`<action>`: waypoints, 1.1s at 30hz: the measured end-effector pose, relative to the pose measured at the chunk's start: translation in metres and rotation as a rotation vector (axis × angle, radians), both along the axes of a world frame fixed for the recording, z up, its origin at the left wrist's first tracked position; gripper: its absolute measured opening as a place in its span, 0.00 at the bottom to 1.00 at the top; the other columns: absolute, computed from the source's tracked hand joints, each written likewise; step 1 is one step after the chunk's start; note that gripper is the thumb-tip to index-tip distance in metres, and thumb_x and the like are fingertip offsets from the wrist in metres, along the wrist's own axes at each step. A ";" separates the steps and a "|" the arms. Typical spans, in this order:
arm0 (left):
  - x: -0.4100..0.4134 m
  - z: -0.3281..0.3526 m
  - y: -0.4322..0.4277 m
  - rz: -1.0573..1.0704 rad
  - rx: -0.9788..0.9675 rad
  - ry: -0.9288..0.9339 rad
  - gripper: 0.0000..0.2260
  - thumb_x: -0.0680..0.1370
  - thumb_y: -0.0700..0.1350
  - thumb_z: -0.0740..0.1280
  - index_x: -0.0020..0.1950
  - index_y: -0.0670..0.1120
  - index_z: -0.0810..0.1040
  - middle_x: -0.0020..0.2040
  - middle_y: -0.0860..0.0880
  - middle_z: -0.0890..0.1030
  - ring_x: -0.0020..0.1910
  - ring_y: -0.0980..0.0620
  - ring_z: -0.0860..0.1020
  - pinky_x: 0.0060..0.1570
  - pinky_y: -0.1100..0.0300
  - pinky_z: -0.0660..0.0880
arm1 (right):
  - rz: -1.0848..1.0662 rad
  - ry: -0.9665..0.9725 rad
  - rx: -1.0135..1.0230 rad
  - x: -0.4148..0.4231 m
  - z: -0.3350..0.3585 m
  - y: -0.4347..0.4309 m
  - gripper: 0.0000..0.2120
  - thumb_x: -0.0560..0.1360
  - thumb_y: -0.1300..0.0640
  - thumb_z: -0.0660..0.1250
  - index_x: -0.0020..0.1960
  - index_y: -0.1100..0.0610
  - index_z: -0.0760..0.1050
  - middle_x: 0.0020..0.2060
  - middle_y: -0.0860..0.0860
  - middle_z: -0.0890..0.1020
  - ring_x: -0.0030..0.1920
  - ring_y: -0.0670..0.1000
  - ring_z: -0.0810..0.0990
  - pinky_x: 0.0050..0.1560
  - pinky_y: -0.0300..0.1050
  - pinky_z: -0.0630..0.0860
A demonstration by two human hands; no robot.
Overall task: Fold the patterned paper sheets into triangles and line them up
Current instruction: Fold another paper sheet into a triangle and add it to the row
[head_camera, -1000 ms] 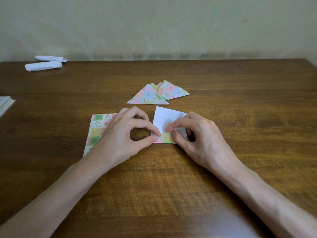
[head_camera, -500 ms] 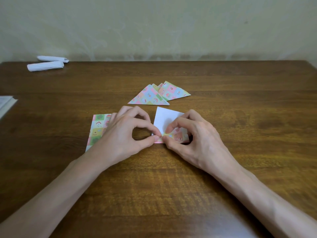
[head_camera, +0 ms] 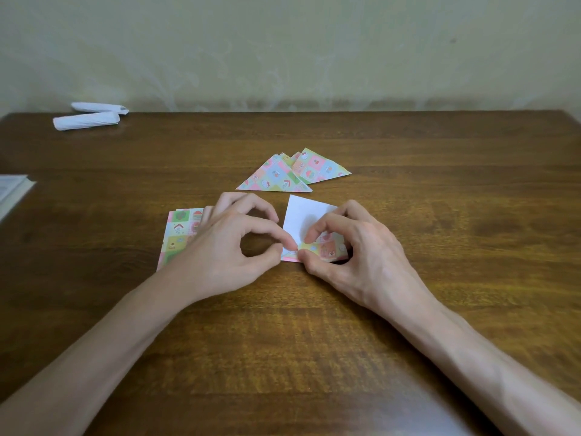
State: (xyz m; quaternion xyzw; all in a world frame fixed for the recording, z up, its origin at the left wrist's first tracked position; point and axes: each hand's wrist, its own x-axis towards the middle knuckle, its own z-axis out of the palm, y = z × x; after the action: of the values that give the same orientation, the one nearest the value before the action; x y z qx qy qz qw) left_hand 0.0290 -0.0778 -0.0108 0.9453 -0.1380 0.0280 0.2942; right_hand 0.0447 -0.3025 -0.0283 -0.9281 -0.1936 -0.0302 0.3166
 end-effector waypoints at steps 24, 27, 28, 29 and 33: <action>-0.003 0.008 -0.007 0.003 0.037 0.068 0.03 0.73 0.61 0.74 0.45 0.68 0.83 0.58 0.66 0.72 0.67 0.67 0.60 0.57 0.69 0.52 | 0.034 0.028 0.078 0.000 -0.002 -0.003 0.12 0.71 0.41 0.75 0.52 0.41 0.79 0.49 0.40 0.73 0.48 0.38 0.76 0.43 0.34 0.69; -0.004 0.007 -0.008 0.007 0.049 0.051 0.03 0.73 0.61 0.74 0.45 0.69 0.84 0.58 0.66 0.72 0.67 0.66 0.61 0.57 0.77 0.48 | 0.056 0.068 0.088 0.002 -0.002 -0.005 0.14 0.72 0.43 0.76 0.56 0.40 0.79 0.51 0.40 0.73 0.49 0.37 0.76 0.47 0.36 0.71; -0.004 0.006 -0.009 0.026 0.047 0.046 0.02 0.72 0.61 0.73 0.44 0.69 0.84 0.57 0.65 0.73 0.66 0.65 0.61 0.57 0.79 0.46 | 0.057 0.069 0.086 0.002 -0.002 -0.005 0.14 0.72 0.43 0.75 0.57 0.40 0.78 0.51 0.39 0.72 0.50 0.37 0.75 0.48 0.38 0.72; -0.004 0.005 -0.011 0.053 0.038 0.039 0.03 0.72 0.62 0.73 0.44 0.69 0.84 0.57 0.64 0.73 0.66 0.64 0.62 0.58 0.80 0.45 | 0.059 0.066 0.084 0.002 -0.002 -0.005 0.15 0.73 0.42 0.75 0.58 0.40 0.77 0.51 0.39 0.72 0.51 0.37 0.75 0.49 0.38 0.73; -0.008 0.001 -0.019 0.115 0.039 -0.007 0.06 0.70 0.65 0.72 0.42 0.66 0.84 0.55 0.63 0.74 0.65 0.62 0.64 0.55 0.66 0.54 | 0.069 0.052 0.070 0.001 -0.001 -0.005 0.18 0.73 0.40 0.73 0.61 0.39 0.74 0.51 0.37 0.71 0.51 0.33 0.73 0.47 0.31 0.68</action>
State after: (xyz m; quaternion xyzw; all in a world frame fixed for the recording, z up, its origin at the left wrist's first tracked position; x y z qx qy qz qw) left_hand 0.0208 -0.0967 -0.0102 0.9571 -0.0849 0.0455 0.2733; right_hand 0.0453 -0.3074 -0.0290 -0.9098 -0.2159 -0.0018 0.3545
